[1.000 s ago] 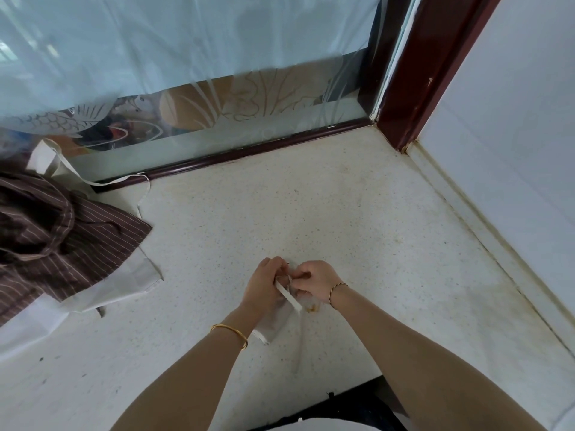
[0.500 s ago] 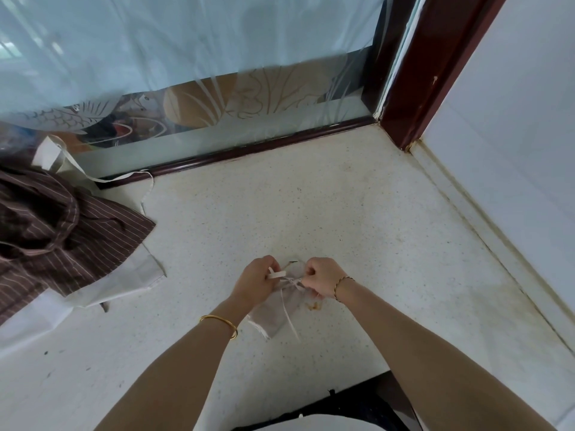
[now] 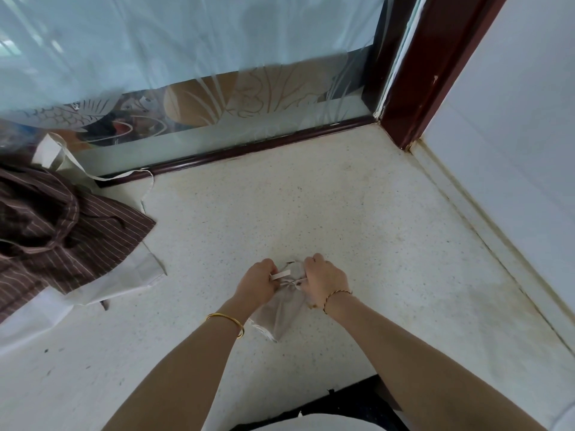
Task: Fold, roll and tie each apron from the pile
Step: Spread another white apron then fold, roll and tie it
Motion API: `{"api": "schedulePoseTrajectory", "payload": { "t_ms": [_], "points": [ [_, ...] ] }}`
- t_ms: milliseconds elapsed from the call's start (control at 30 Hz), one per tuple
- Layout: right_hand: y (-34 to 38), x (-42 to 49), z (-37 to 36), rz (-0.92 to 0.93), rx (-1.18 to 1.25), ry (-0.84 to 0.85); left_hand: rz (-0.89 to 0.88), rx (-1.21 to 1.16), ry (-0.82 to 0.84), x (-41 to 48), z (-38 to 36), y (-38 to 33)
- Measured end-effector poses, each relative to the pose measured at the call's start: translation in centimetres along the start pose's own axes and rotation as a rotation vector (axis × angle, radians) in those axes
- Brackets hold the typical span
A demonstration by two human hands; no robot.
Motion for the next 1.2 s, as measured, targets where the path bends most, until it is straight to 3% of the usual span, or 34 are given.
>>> {"api": "schedulePoseTrajectory", "payload": {
  "t_ms": [133,200,267,400,567,633,767,900,1067,1200],
  "points": [
    [-2.0,-0.3,0.4,0.029,0.745,-0.148,0.022,0.015,-0.006,0.1,-0.1,0.4],
    [-2.5,-0.7,-0.6,-0.002,1.012,-0.104,0.034,0.020,-0.003,0.1,-0.2,0.6],
    [-2.5,-0.5,-2.2,-0.048,1.108,0.027,0.039,0.024,-0.004,0.2,-0.3,0.5],
    [-1.8,-0.2,-3.4,-0.052,1.119,0.258,0.038,0.045,-0.014,0.2,-0.5,0.3],
    [-1.8,-1.3,-3.9,0.009,0.916,0.494,0.054,0.050,-0.013,0.2,-0.6,0.3],
    [-1.9,-1.4,-3.6,0.014,0.832,0.465,0.050,0.060,-0.007,0.2,-0.6,0.2],
    [-1.7,-1.6,-3.9,-0.011,1.012,0.413,0.073,0.057,0.008,0.3,-0.7,0.3],
    [-2.3,-1.2,-2.9,0.002,0.673,0.282,0.084,0.046,0.024,0.4,-0.6,0.3],
    [-2.7,-1.6,-2.9,0.023,0.595,0.220,0.044,0.044,0.025,-0.2,-0.6,0.0],
    [-4.4,-2.8,0.0,0.021,0.712,0.043,0.049,-0.215,0.139,-0.2,0.0,-1.1]
  ]
}}
Point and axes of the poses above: each hand's wrist, its own x-axis towards the middle knuckle, its own z-axis out of the back of the hand, y = z × x, the point moved 10 cm from there along x, towards the middle knuckle, and after that the axes turned 12 degrees about y, right-handed, at the moved point
